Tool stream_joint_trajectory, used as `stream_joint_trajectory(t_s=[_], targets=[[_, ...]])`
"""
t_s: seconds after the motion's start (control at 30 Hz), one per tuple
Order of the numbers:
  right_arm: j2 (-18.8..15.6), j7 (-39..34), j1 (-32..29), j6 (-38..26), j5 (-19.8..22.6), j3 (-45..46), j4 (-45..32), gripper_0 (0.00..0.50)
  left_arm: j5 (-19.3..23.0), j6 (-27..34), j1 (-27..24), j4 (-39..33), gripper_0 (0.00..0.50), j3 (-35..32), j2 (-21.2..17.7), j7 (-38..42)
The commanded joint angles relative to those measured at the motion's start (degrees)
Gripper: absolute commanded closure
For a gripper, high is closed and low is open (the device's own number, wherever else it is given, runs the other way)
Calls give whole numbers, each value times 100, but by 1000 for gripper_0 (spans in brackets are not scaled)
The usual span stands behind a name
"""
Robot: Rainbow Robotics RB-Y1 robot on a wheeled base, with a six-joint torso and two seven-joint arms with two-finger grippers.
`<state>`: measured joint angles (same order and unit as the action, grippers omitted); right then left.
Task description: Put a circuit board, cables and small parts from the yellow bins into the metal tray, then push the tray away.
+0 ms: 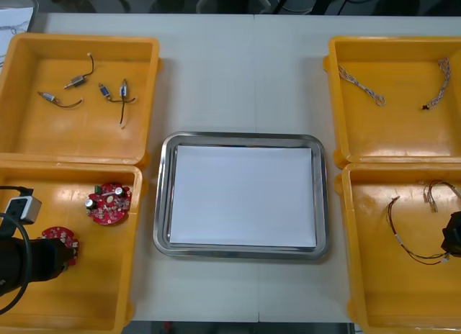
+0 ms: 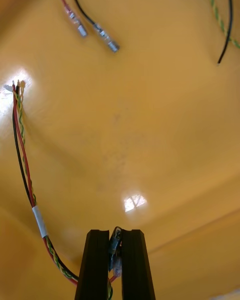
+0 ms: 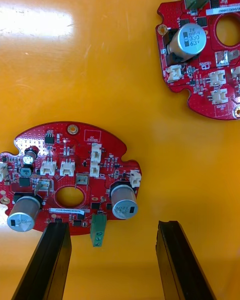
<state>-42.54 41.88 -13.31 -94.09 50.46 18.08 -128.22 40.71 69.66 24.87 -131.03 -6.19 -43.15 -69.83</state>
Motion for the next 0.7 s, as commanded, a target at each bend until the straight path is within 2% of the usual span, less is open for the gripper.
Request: stream_joint_trajectory(t_s=[0.03,0.3,0.7], targets=[[-360,365,-559,436,51,275,-177,500,-362,-198,246,-169,0,303,53,-479],[-395,523,-1042,1007,-116,249,-177,500,-582,-347,334,-151,0,540,9,-435],[-466,699,-1279,1235,-204,240,-177,500,-802,-523,343,51,0,663,-9,-409]])
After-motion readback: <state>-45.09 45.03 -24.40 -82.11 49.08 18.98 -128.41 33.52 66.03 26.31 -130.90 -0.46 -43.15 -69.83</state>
